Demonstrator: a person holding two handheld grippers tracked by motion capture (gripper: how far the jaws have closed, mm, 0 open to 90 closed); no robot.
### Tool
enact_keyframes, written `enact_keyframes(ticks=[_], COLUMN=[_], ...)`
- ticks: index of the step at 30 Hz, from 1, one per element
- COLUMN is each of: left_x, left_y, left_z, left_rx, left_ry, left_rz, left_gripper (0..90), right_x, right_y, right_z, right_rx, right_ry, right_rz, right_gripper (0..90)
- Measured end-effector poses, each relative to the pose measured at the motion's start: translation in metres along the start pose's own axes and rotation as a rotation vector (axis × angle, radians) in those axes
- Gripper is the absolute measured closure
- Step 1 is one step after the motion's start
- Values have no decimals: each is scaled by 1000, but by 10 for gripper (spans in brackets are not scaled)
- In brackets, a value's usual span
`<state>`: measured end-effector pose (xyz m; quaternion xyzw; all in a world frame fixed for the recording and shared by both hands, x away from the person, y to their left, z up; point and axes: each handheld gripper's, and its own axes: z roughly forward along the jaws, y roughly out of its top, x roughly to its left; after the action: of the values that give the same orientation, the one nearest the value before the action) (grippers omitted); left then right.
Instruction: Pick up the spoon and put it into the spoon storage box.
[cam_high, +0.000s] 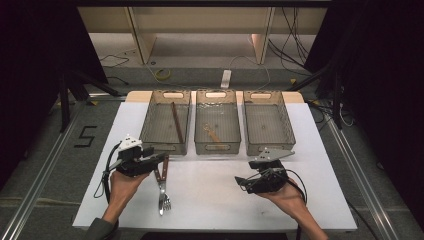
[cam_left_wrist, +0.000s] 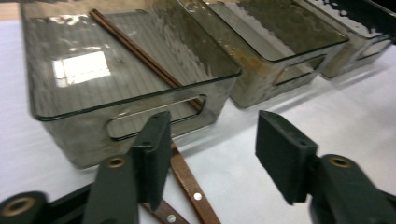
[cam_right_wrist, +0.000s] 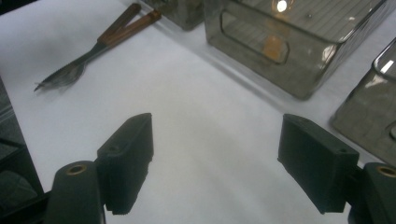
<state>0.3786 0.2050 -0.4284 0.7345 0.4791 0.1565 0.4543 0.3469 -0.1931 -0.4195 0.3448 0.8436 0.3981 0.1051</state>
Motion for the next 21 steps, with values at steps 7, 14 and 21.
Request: enact_keyframes(ticks=[7, 14, 21], left_x=[0, 0, 0], left_y=[3, 4, 7], left_z=[12, 22, 28], left_rx=[50, 98, 122], left_ry=[-9, -27, -36], left_rz=[72, 105, 120], left_gripper=[629, 743, 811], right_x=[2, 7, 9], right_y=[-10, -20, -28], right_z=[-5, -12, -16], right_rx=[-24, -50, -51], right_ry=[29, 42, 40], right_rz=[35, 42, 50], right_gripper=[262, 253, 252])
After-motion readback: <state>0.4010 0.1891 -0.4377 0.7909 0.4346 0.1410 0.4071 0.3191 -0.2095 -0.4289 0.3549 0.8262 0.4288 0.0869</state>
